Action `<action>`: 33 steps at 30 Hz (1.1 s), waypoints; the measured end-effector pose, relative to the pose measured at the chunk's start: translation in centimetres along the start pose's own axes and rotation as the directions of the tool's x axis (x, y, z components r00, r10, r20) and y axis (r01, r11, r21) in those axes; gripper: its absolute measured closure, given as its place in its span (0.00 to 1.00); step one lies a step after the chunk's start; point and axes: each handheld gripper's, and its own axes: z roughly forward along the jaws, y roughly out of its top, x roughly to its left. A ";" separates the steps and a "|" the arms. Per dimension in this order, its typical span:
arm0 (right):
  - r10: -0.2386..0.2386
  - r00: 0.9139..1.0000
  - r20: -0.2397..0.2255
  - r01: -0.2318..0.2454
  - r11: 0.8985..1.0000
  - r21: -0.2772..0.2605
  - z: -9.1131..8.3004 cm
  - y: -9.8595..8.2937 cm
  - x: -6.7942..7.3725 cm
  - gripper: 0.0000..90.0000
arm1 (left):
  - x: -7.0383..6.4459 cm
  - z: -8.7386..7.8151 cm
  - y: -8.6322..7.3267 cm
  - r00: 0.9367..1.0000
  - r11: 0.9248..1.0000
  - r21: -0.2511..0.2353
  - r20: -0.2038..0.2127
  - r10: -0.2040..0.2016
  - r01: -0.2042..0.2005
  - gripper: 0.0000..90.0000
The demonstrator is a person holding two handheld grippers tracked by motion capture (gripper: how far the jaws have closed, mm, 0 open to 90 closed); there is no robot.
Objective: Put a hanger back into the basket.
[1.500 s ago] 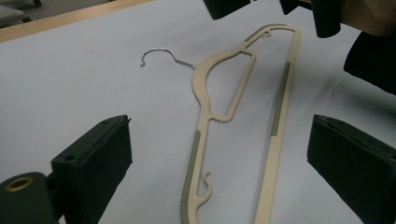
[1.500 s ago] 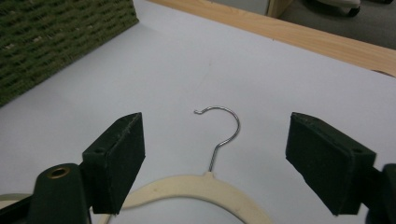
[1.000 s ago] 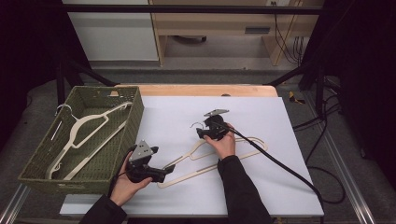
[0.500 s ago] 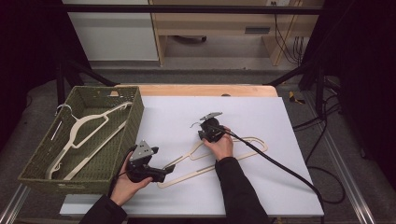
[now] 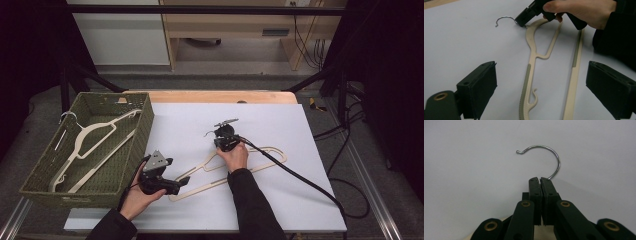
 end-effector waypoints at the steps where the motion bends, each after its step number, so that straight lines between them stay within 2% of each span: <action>1: 0.011 1.000 0.001 -0.011 1.000 0.001 0.0 0.0 0.0 0.99 | 0.1 0.5 0.2 1.000 1.000 0.009 0.002 0.004 -0.004 0.12; 4: 0.025 1.000 -0.002 -0.025 1.000 0.002 -0.1 0.0 -0.1 0.99 | 0.2 1.4 0.6 1.000 1.000 0.022 0.005 0.004 -0.005 0.12; 6: 0.014 1.000 -0.002 -0.014 1.000 -0.004 -0.1 0.0 -0.1 0.99 | 0.2 1.7 0.8 1.000 1.000 0.029 0.004 0.007 -0.008 0.12; 9: 0.003 1.000 0.008 -0.003 1.000 -0.019 -0.5 0.0 0.1 1.00 | 0.4 3.2 1.3 1.000 0.999 0.052 0.004 0.013 -0.014 0.13; 17: -0.018 1.000 0.014 0.019 0.997 -0.070 -1.9 0.0 0.4 1.00 | 1.0 6.1 2.2 1.000 0.996 0.082 0.024 -0.018 0.016 0.16; 19: -0.025 1.000 0.012 0.026 0.996 -0.081 -2.1 0.0 0.4 1.00 | 1.1 6.7 2.4 1.000 0.996 0.092 0.021 -0.015 0.013 0.17; 26: -0.023 1.000 -0.001 0.023 0.993 -0.115 -3.3 -0.1 0.5 0.99 | 1.1 7.9 3.0 0.999 0.997 0.080 0.036 -0.017 0.015 0.22; 33: -0.034 0.999 -0.003 0.033 0.990 -0.137 -4.0 -0.2 0.7 0.99 | 1.3 9.6 3.4 0.998 0.995 0.098 0.062 -0.026 0.020 0.29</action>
